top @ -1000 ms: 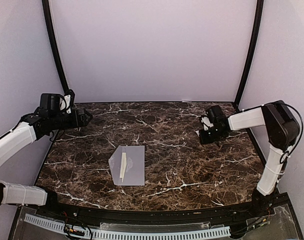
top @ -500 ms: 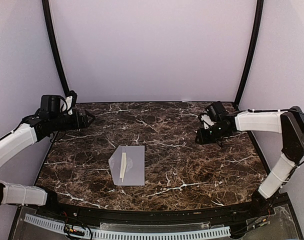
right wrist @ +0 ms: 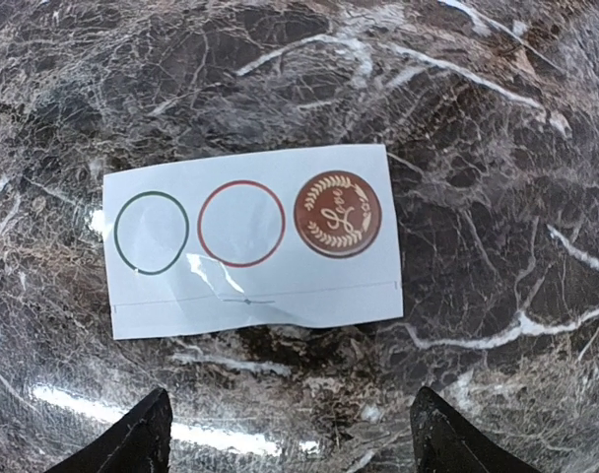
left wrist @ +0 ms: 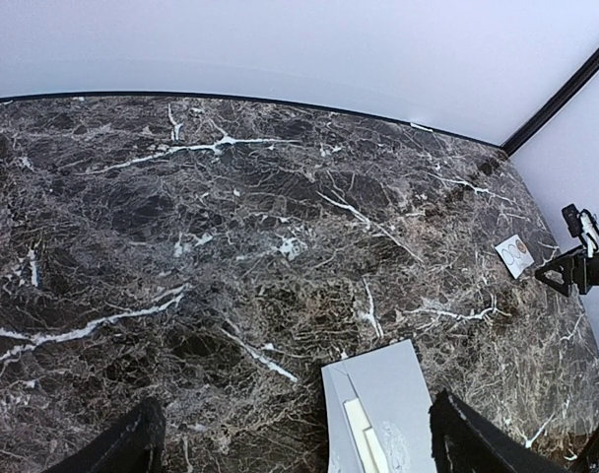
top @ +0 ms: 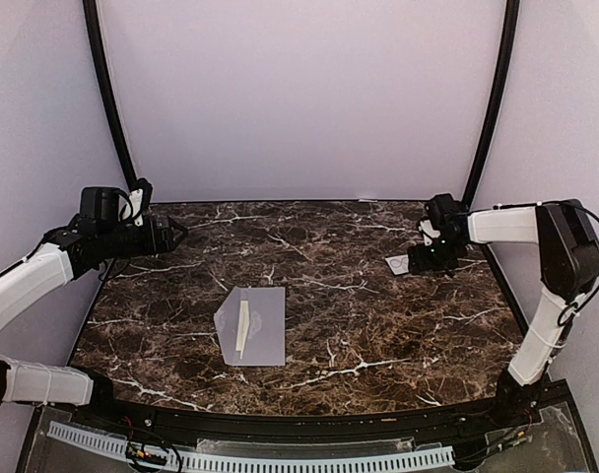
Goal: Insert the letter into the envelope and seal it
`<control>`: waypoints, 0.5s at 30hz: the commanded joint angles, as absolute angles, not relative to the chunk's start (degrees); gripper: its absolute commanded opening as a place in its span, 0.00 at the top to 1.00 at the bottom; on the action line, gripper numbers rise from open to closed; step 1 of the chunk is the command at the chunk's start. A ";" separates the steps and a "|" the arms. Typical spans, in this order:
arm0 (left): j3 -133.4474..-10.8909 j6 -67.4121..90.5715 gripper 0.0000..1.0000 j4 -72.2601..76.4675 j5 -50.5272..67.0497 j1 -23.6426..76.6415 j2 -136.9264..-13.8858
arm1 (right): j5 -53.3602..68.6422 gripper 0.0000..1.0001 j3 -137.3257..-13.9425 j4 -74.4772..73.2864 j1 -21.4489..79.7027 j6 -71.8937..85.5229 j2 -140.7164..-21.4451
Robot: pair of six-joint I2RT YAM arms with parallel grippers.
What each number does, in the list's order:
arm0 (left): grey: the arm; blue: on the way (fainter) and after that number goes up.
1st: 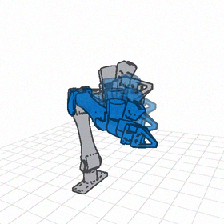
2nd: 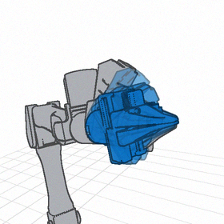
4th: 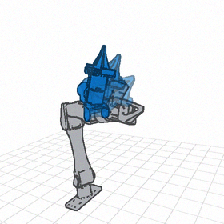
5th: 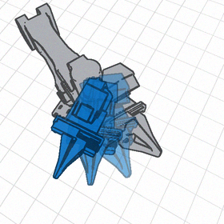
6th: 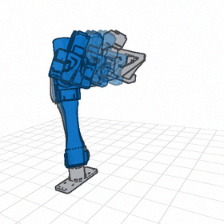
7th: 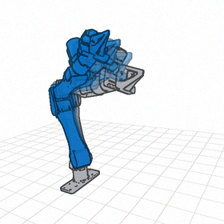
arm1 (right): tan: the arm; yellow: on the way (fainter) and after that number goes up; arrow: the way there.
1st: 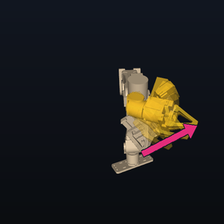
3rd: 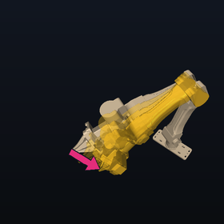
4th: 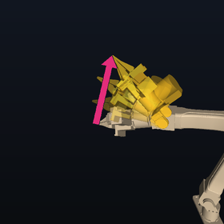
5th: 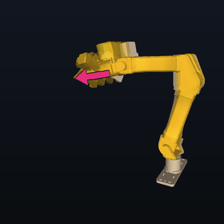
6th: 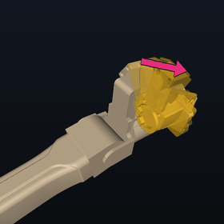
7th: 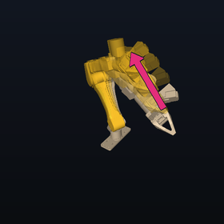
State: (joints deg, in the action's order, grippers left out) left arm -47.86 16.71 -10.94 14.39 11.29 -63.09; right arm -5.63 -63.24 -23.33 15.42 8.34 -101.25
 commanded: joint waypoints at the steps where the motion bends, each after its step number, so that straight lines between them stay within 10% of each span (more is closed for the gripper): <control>1: -47.29 16.76 0.08 -10.15 15.46 10.99 -63.16 | -7.03 0.19 -66.97 -22.29 15.25 4.34 -104.64; 15: -47.35 17.02 0.08 -10.36 15.81 10.99 -63.71 | -7.19 0.33 -71.18 -21.93 14.31 4.60 -111.21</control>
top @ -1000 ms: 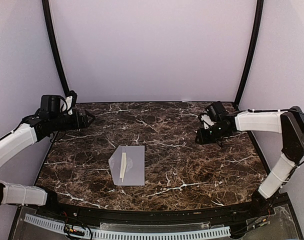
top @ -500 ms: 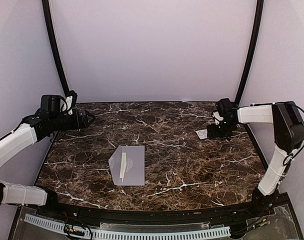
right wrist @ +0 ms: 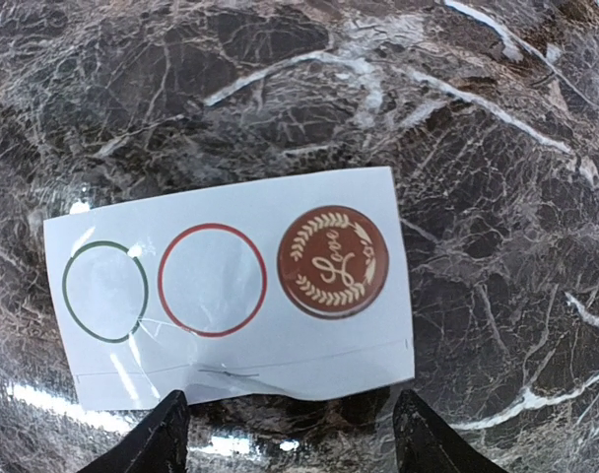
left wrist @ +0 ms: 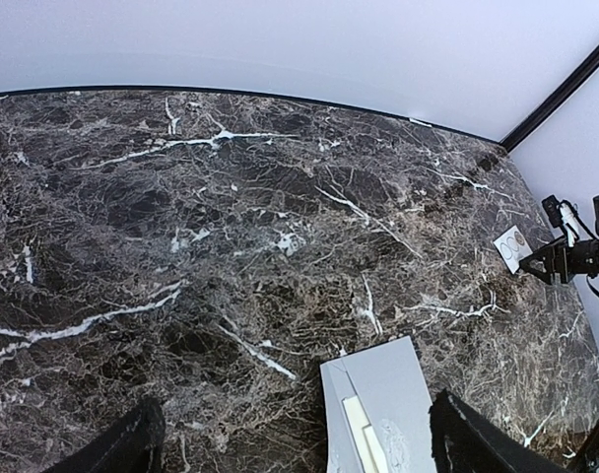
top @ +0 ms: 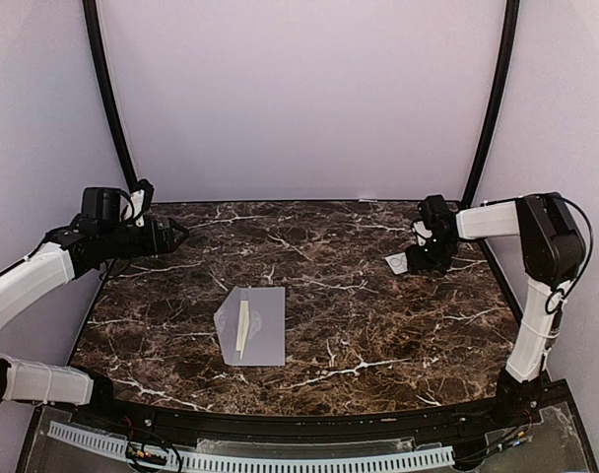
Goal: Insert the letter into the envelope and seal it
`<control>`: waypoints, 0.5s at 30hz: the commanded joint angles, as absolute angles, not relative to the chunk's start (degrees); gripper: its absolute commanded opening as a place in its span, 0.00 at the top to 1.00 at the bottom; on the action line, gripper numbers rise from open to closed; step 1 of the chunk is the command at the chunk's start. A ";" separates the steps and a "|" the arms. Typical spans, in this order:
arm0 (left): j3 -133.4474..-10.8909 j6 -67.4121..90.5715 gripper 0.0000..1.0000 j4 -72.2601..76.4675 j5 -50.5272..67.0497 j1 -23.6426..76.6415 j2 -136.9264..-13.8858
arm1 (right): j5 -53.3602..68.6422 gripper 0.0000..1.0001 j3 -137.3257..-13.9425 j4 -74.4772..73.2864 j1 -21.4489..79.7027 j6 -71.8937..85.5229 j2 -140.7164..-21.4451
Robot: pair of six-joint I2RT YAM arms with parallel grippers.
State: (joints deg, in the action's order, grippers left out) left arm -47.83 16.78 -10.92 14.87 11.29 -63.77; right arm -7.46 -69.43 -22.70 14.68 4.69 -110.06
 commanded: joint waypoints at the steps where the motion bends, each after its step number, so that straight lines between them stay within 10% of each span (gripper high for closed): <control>1: -47.36 16.98 0.08 -10.41 15.82 10.99 -63.72 | -6.93 0.35 -71.05 -21.97 14.26 4.65 -111.33; 15: -47.46 16.96 0.08 -10.52 15.67 10.99 -63.84 | -6.34 0.27 -70.69 -22.63 12.95 4.09 -109.13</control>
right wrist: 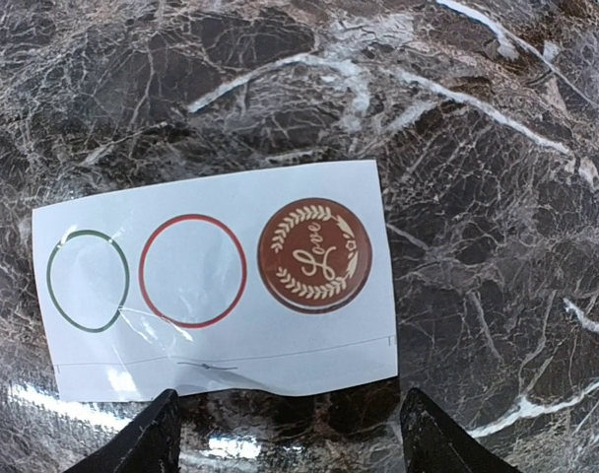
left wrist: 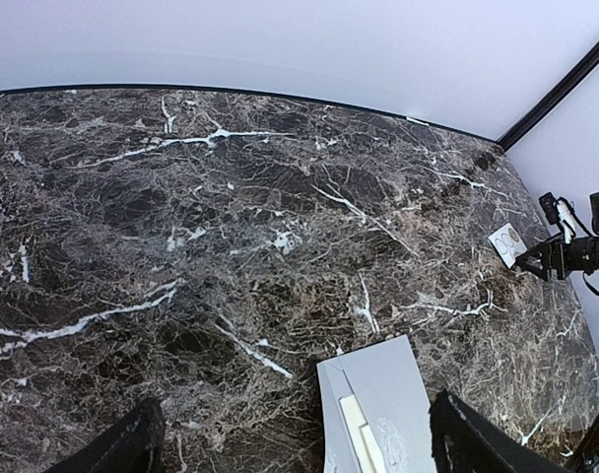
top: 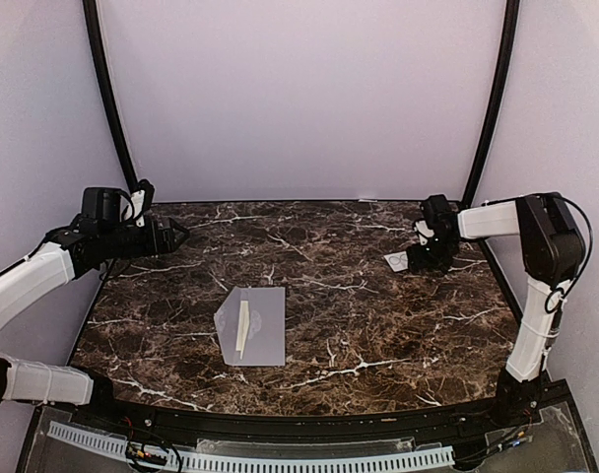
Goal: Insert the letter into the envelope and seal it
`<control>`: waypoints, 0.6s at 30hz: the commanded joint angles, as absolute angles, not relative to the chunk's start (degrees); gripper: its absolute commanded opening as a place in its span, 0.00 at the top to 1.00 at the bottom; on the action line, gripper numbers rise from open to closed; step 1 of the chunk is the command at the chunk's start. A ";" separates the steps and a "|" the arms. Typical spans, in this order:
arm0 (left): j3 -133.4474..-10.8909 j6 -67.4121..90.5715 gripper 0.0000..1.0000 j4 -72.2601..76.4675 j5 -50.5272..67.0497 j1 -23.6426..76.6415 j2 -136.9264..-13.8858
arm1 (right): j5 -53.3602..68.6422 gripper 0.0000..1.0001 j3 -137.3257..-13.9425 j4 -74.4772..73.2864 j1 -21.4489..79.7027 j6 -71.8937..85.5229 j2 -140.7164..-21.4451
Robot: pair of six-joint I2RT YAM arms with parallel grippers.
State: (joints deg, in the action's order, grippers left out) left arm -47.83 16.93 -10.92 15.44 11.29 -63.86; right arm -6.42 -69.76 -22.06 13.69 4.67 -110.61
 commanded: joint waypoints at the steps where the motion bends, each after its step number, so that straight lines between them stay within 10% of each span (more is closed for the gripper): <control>1: -47.46 16.96 0.08 -10.43 15.67 10.99 -63.82 | -6.18 0.26 -70.85 -22.76 12.73 4.05 -108.63; 18: -47.46 17.05 0.08 -10.58 15.78 10.99 -63.90 | -1.16 0.20 -75.84 -22.86 10.70 2.99 -113.29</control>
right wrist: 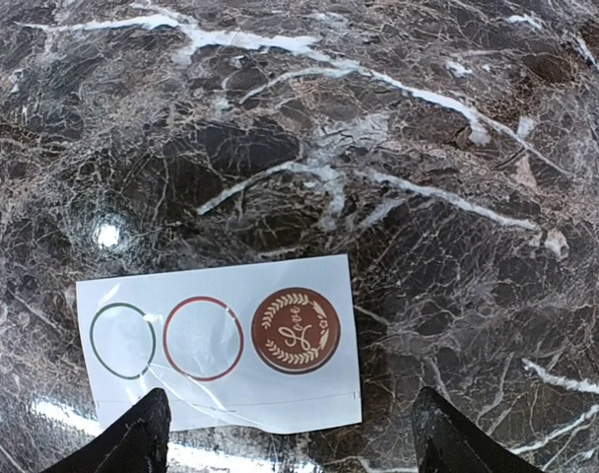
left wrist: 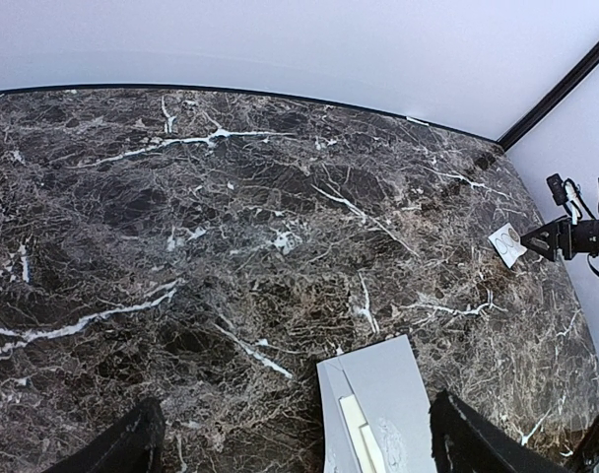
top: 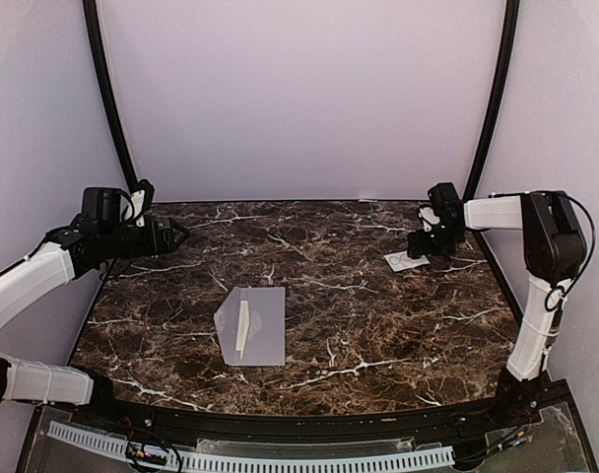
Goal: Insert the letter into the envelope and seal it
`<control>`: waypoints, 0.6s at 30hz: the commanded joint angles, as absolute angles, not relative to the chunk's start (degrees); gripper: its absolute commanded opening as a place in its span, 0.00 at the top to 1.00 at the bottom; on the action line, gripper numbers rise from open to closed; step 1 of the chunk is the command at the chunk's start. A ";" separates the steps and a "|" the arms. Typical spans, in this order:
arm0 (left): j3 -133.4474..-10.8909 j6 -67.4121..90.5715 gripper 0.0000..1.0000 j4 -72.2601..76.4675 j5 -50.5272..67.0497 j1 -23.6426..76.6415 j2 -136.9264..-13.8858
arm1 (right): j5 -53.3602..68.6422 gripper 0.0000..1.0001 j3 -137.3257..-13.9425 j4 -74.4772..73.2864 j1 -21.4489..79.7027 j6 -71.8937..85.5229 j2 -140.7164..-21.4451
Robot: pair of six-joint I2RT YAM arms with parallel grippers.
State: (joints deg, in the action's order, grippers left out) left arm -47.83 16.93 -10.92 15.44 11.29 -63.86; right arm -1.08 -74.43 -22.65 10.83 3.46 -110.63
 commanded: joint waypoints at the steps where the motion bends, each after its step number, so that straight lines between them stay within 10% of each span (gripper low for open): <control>1: -47.46 17.05 0.08 -10.60 15.80 10.99 -63.94 | -1.45 0.21 -75.74 -22.98 10.68 2.99 -113.55; 18: -47.55 17.05 0.08 -10.70 15.72 10.99 -64.00 | -0.92 0.39 -72.09 -21.64 10.74 3.60 -115.11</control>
